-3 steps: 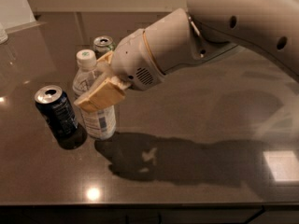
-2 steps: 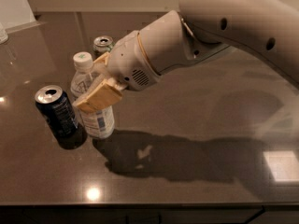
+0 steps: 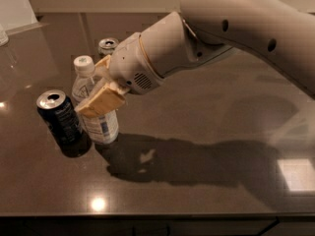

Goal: Move blue plastic bottle near pepsi can

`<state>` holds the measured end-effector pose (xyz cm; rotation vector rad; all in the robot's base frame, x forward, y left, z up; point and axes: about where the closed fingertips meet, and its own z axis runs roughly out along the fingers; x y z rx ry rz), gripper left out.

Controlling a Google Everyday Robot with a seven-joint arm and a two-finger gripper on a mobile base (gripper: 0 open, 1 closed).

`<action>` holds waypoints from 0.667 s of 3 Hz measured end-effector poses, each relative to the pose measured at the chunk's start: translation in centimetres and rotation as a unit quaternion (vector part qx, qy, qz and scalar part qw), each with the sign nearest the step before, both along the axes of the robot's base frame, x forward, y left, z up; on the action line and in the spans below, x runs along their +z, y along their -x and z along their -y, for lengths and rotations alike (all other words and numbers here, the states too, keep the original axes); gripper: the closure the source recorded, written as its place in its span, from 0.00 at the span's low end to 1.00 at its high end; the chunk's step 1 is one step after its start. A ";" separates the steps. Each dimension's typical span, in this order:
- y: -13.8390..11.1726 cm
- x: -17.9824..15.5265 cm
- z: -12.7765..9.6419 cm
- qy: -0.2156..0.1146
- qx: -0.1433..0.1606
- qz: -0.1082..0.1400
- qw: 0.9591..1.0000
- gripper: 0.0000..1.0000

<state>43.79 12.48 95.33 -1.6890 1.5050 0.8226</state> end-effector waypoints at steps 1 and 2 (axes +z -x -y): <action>-0.2 -0.5 -0.8 -0.002 0.001 -0.005 1.000 0.14; -0.3 -1.1 -1.4 -0.003 0.001 -0.010 1.000 0.00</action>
Offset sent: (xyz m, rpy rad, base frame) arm 0.0094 0.0179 -0.0210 0.0111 0.0391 -0.0075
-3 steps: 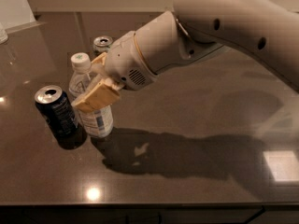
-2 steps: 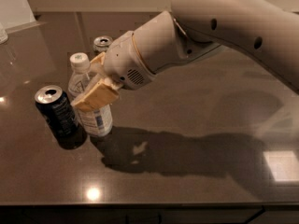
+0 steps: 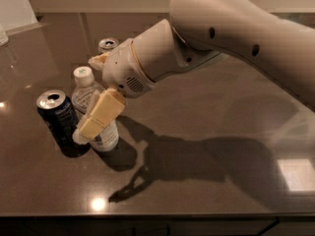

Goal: Move blue plastic bottle near pepsi can

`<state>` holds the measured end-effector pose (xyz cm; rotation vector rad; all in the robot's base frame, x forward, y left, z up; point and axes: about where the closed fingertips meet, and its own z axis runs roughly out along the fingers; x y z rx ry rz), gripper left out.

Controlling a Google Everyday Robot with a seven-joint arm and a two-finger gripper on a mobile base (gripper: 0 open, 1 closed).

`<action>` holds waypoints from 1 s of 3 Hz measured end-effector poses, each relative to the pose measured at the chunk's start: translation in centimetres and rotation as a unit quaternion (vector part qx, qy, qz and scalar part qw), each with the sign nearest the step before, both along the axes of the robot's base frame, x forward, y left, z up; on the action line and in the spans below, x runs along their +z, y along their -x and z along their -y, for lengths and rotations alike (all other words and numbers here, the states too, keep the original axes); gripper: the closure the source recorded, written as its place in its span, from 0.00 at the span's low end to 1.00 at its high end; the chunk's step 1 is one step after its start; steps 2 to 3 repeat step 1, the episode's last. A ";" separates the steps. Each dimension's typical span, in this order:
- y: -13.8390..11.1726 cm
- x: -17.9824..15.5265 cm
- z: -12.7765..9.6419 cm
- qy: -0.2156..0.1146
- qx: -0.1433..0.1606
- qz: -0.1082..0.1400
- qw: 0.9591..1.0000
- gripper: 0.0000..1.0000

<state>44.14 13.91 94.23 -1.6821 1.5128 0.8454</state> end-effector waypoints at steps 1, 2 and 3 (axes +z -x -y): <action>0.0 0.0 0.0 0.000 0.000 0.000 1.000 0.00; 0.0 0.0 0.0 0.000 0.000 0.000 1.000 0.00; 0.0 0.0 0.0 0.000 0.000 0.000 1.000 0.00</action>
Offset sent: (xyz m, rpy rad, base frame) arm 0.0000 0.0000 0.0000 0.0000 0.0000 0.0000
